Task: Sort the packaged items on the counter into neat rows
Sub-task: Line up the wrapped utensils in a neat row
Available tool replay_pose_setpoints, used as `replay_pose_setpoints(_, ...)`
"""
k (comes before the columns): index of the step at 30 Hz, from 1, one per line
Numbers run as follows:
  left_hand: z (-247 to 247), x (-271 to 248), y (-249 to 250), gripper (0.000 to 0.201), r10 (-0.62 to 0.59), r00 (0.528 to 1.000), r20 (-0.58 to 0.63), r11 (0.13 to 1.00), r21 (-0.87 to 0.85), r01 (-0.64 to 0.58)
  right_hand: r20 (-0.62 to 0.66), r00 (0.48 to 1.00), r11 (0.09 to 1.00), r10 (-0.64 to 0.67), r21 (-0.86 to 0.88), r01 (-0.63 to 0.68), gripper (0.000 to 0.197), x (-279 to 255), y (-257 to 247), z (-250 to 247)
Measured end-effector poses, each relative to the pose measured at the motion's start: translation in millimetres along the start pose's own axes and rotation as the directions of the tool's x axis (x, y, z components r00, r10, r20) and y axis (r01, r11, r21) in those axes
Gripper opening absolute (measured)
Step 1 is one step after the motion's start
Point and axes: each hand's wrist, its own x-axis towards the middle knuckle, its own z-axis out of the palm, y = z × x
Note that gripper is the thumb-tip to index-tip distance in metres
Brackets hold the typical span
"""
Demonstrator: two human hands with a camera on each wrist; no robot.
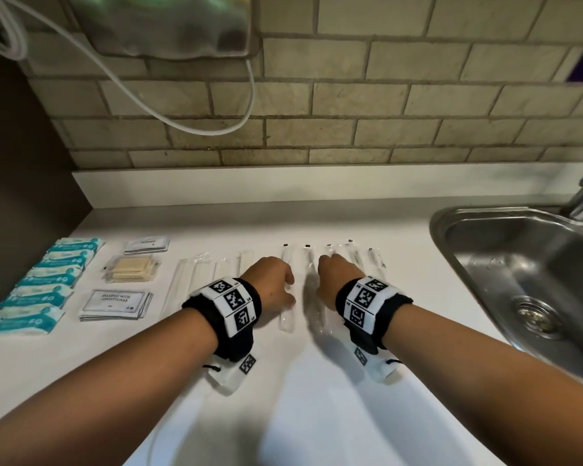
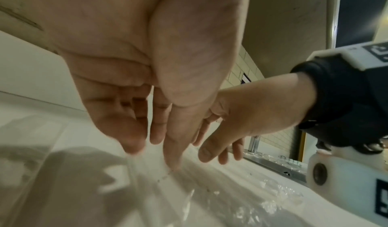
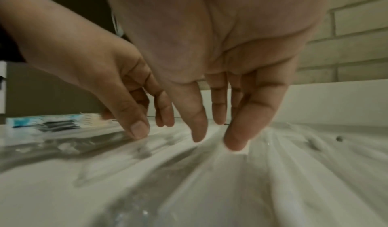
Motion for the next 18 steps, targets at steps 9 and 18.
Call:
replay_pose_setpoints(9, -0.3, -17.0, -8.6, 0.052, 0.003, 0.997, 0.076, 0.952, 0.304, -0.026, 0.202, 0.962, 0.967, -0.183, -0.138, 0.213, 0.022, -11.3, 9.2, 18.5)
replay_pose_setpoints(18, 7.8, -18.3, 7.6, 0.044, 0.045, 0.994, 0.096, 0.939, 0.336, -0.075, 0.252, 0.955, 0.985, -0.154, -0.040, 0.169, 0.023, -15.6, 11.7, 11.7)
